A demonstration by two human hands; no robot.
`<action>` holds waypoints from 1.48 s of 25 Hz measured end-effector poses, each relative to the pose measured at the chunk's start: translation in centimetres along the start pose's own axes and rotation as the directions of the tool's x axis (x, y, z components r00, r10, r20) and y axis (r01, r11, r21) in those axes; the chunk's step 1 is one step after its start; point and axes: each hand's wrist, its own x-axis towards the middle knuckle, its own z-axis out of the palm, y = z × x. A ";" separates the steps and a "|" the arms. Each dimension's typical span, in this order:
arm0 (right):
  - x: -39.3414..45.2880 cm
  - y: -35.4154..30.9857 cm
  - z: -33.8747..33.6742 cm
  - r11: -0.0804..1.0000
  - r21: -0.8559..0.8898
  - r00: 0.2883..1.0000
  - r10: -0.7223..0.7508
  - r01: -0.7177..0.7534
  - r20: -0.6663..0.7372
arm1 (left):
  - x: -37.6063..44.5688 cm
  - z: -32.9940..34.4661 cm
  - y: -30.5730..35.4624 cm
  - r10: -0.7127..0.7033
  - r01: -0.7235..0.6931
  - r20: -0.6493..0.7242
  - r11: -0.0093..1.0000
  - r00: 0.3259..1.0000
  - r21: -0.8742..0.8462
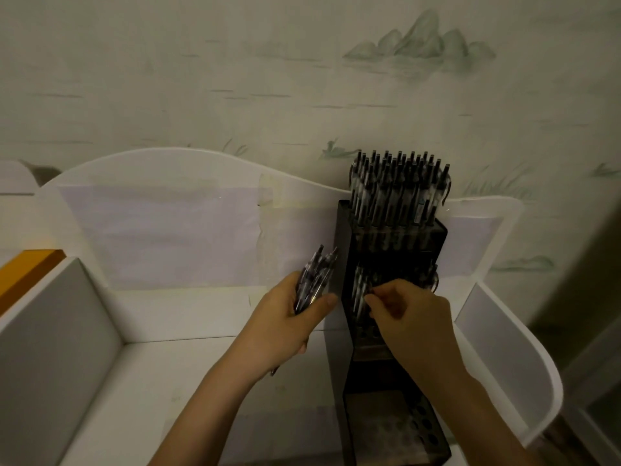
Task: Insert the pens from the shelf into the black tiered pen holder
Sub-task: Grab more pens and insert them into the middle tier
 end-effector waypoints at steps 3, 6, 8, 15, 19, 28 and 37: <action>0.1 -0.1 -0.4 0.999 0.008 0.998 0.049 -0.049 0.043 | -0.1 0.2 0.2 0.022 -0.022 0.017 1.000 1.000 0.000; 0.0 -1.2 -0.9 0.999 0.042 0.999 0.019 -0.018 -0.036 | -0.3 0.6 0.6 0.050 -0.051 0.058 0.999 0.997 0.016; -0.2 -2.2 -1.4 0.993 0.103 0.993 -0.046 0.057 -0.106 | -0.3 1.0 0.7 0.053 -0.055 0.072 0.998 0.996 0.017; -0.2 -3.4 -1.8 0.916 0.376 0.986 0.090 -0.139 0.143 | 0.0 2.6 1.4 0.033 -0.035 0.109 0.999 0.993 0.019; 0.3 -3.3 -3.2 0.802 0.550 0.972 0.207 -0.233 0.111 | 0.1 2.7 1.6 0.023 -0.022 0.125 1.000 0.992 -0.006; 2.0 -2.6 -6.7 0.732 0.674 0.964 0.235 -0.094 -0.121 | 0.5 2.4 1.4 0.069 -0.073 0.049 0.992 0.996 0.104; 0.9 -0.3 -3.5 0.970 0.240 0.996 0.046 -0.025 -0.080 | 0.3 1.9 1.7 0.056 -0.057 0.011 0.996 0.998 0.064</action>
